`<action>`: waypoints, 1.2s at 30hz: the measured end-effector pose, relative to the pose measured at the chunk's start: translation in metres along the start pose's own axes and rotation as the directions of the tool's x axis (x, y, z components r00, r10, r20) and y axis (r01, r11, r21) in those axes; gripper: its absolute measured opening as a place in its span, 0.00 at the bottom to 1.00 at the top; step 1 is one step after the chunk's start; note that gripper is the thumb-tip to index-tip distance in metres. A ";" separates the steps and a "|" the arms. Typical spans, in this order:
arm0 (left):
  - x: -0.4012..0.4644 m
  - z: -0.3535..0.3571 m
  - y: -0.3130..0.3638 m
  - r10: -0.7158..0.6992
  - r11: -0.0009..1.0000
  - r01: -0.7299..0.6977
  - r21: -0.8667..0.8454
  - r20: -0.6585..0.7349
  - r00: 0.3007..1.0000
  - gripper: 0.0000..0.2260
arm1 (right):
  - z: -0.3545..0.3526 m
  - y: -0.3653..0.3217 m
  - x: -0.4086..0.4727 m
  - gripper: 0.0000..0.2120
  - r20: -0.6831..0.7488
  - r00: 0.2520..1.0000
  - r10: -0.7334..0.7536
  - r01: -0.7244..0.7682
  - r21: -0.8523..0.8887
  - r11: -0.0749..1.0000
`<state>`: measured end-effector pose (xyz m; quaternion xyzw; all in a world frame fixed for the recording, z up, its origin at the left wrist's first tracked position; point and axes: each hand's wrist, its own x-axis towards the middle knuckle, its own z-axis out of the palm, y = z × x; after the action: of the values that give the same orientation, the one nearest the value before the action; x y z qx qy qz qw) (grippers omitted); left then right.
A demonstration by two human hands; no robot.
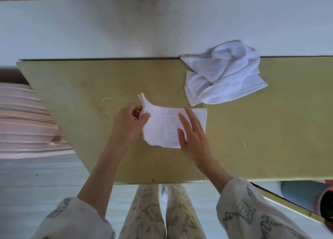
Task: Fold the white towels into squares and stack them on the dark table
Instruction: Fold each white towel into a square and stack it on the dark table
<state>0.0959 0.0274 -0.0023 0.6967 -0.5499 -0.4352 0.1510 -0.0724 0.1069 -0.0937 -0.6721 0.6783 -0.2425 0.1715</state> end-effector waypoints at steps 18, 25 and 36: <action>-0.016 0.137 0.028 0.148 0.941 -0.193 0.278 0.176 0.973 0.11 | -0.046 0.039 -0.016 0.11 0.379 0.671 0.637 -0.719 0.543 0.434; -0.013 0.146 0.028 0.178 0.942 -0.229 0.245 0.216 0.960 0.06 | -0.049 0.039 -0.013 0.10 0.409 0.641 0.650 -0.744 0.541 0.393; -0.022 0.132 0.012 0.262 0.946 -0.297 0.127 0.237 0.935 0.14 | -0.050 0.035 -0.008 0.10 0.379 0.635 0.674 -0.758 0.477 0.446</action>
<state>-0.0138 0.0784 -0.0599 0.5693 -0.6901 -0.4368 0.0938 -0.1288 0.1192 -0.0725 -0.2456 0.7709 -0.3017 0.5044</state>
